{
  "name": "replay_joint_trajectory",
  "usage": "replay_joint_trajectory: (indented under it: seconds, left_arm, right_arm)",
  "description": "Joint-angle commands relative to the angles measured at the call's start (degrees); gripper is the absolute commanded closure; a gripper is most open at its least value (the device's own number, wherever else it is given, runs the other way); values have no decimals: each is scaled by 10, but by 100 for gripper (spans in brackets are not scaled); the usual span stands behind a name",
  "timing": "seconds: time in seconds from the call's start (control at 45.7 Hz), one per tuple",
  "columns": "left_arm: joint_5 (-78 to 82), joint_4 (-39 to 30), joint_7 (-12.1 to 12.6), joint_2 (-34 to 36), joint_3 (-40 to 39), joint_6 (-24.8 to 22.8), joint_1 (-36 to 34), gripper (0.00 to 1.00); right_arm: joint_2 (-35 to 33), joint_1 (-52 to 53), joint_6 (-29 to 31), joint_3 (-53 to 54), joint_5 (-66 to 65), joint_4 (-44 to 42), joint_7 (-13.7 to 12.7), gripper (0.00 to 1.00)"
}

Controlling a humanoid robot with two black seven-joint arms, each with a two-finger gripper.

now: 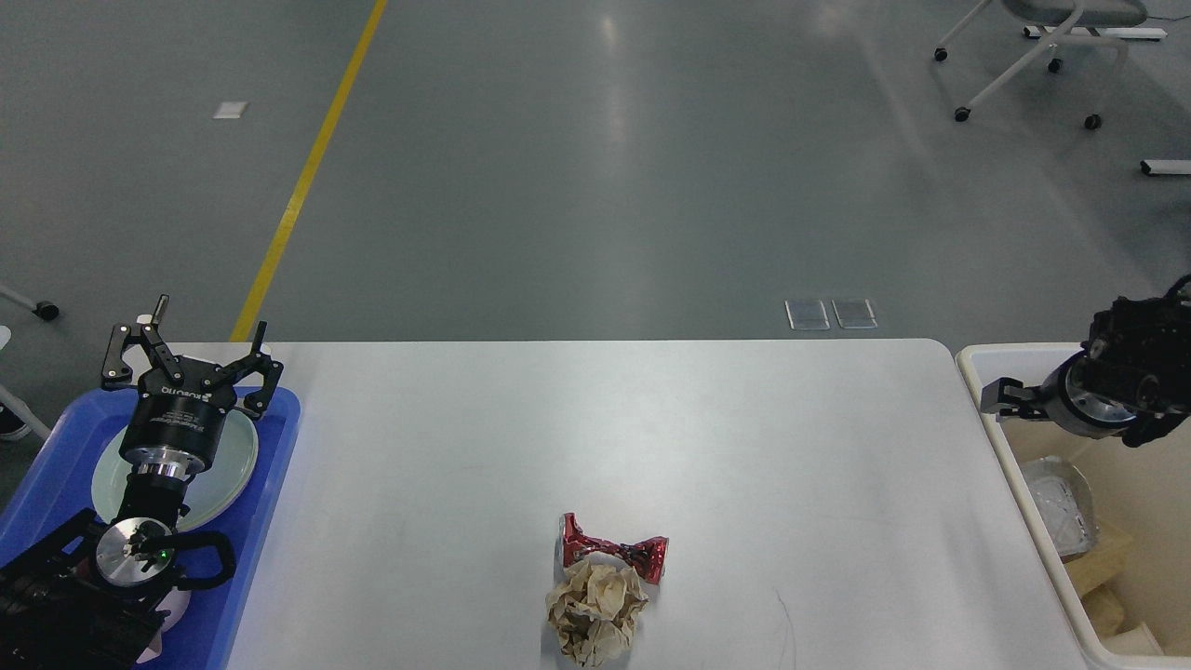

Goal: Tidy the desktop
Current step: 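Raise the right gripper out of the bin, then lower the right gripper to the crumpled tissue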

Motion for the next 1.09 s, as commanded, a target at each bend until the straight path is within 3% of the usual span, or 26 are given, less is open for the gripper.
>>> replay_joint_trajectory:
  seconds: [0.0,0.241,0.328,0.678,1.072]
  left_arm:
    - [0,0,0,0,0,0,0,2]
    - [0,1,0,0,1,0,0,2]
    - [0,0,-1,0,1,0,0,2]
    - [0,1,-1,0,1,0,0,2]
    - [0,0,0,0,0,0,0,2]
  right_arm:
    - [29,119,139,-11,0,54,0,0]
    - [73,323,291,-16,10,190,0,0]
    - [81,384,320,-18,39,247,-1,0]
    - [175,614,303,-148,257,427,2,1]
    - [198,654,248,-189,311,448,11,3]
